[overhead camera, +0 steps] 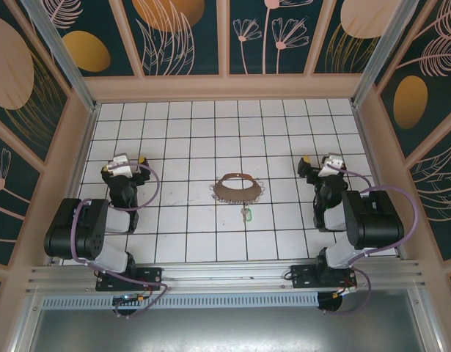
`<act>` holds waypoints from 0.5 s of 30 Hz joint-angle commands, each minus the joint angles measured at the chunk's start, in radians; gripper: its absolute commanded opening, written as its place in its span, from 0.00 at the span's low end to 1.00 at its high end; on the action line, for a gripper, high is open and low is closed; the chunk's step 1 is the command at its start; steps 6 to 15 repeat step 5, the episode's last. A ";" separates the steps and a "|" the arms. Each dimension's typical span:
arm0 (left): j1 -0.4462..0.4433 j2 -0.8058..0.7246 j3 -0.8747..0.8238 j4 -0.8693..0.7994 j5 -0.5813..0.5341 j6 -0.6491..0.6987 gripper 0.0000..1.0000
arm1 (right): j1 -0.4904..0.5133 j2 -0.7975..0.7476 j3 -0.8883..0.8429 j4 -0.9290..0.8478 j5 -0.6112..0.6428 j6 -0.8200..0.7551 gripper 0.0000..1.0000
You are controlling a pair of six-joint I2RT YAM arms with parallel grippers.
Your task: Put the keys on the keyring
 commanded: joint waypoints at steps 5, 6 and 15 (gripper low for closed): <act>0.006 -0.004 0.004 0.049 0.017 -0.010 0.99 | -0.035 -0.001 0.021 -0.013 -0.061 0.009 0.99; 0.006 -0.004 0.004 0.049 0.017 -0.010 0.99 | -0.035 -0.001 0.021 -0.013 -0.061 0.009 0.99; 0.006 -0.004 0.004 0.049 0.017 -0.010 0.99 | -0.035 -0.001 0.021 -0.013 -0.061 0.009 0.99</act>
